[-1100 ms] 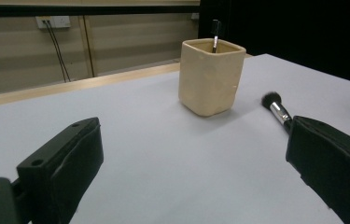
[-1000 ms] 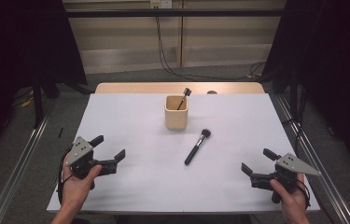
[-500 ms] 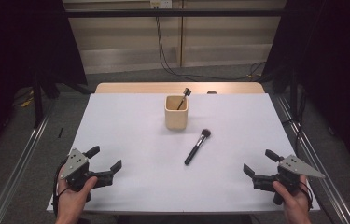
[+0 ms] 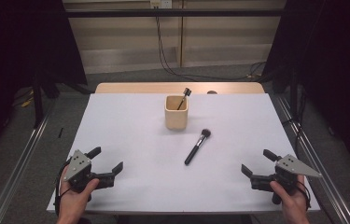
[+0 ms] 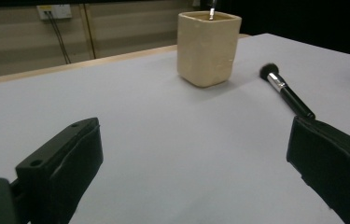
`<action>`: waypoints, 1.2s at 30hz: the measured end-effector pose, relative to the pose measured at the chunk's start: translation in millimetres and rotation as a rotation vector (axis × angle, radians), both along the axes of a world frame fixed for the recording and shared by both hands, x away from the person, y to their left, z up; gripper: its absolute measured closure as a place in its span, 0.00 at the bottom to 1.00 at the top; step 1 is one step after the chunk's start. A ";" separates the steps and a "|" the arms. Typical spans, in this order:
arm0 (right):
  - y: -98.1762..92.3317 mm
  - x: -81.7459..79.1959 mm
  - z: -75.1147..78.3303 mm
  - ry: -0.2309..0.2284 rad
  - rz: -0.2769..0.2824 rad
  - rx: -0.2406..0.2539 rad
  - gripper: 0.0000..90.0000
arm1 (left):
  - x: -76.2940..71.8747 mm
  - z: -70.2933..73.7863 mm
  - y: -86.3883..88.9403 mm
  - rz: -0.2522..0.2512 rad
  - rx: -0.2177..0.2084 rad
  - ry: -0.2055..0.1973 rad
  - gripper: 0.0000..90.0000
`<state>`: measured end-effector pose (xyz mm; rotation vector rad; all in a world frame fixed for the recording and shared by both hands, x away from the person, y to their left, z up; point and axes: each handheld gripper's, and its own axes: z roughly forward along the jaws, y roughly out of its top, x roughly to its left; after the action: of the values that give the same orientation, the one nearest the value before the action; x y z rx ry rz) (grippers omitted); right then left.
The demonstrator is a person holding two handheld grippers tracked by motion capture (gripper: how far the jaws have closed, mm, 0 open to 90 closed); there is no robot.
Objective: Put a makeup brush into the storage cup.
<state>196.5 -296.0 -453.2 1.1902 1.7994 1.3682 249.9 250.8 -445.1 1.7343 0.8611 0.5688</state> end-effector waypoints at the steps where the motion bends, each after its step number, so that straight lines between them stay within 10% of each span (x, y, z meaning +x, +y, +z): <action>1: 1.3 1.8 0.2 -0.001 0.001 0.000 0.00 | 0.2 -0.7 1.0 0.003 0.000 -0.001 0.04; 36: 50.9 55.5 20.6 0.012 0.108 -0.005 0.00 | -6.5 4.3 4.0 0.011 0.004 -0.011 0.04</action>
<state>252.0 -245.0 -432.6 1.1145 1.8985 1.4180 243.5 254.8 -440.8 1.7293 0.8630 0.5876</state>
